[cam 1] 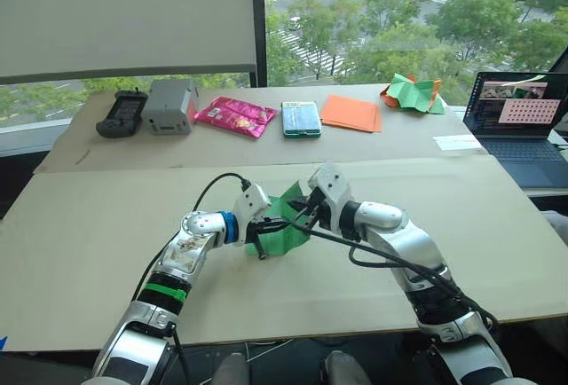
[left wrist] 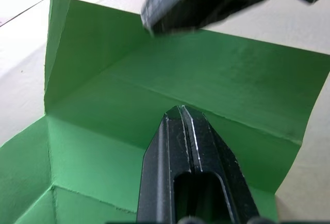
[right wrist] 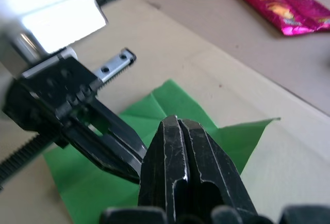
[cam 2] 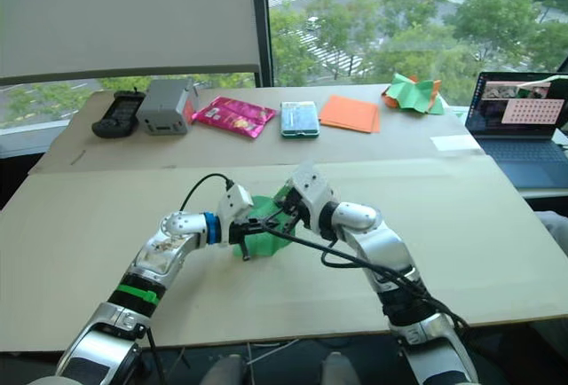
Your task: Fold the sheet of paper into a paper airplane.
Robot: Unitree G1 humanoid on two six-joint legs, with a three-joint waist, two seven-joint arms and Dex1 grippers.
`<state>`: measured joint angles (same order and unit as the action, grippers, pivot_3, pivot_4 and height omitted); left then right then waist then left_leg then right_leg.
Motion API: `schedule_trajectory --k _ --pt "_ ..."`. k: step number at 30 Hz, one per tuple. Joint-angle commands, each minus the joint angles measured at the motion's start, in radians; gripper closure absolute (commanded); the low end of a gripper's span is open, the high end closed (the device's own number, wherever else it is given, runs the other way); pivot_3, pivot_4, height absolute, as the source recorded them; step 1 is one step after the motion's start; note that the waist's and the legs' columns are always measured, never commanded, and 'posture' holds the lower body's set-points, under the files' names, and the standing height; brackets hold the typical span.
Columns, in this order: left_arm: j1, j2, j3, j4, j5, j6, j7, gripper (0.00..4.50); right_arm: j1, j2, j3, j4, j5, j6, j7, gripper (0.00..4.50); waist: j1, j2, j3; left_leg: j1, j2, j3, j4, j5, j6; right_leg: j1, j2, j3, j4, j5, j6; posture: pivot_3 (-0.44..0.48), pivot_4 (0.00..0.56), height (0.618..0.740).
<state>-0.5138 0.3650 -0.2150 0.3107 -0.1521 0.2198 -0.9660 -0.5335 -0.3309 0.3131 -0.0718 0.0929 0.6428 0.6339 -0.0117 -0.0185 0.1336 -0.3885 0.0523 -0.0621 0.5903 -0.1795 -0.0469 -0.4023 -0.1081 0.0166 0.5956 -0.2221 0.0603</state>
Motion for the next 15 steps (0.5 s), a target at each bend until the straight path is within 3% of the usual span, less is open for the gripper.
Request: schedule_trajectory --k 1,7,15 --pt "0.022 0.024 0.014 -0.043 0.002 -0.011 -0.001 4.5 -0.003 -0.015 0.01 0.064 -0.046 -0.02 -0.022 4.47 0.0 0.0 0.0 0.0 0.0 0.0 0.0 0.0 0.0 0.0 0.0 0.0 0.0 0.0 0.0 0.0 0.15 0.706" --pt "0.091 0.1 0.043 -0.063 0.012 -0.003 0.012 4.5 0.041 -0.024 0.004 0.139 -0.073 -0.054 -0.037 4.47 -0.002 0.001 0.0 0.001 0.0 0.0 -0.001 0.0 0.001 0.0 0.0 0.0 0.001 0.0 0.0 0.0 0.15 0.706" --pt "0.127 0.113 0.049 -0.038 0.04 -0.002 0.064 4.5 0.08 -0.036 0.014 0.157 -0.101 -0.044 -0.048 4.47 0.003 0.001 -0.002 0.005 0.0 0.0 0.0 -0.001 -0.002 0.001 0.0 0.0 -0.001 0.0 0.0 0.0 0.15 0.706"
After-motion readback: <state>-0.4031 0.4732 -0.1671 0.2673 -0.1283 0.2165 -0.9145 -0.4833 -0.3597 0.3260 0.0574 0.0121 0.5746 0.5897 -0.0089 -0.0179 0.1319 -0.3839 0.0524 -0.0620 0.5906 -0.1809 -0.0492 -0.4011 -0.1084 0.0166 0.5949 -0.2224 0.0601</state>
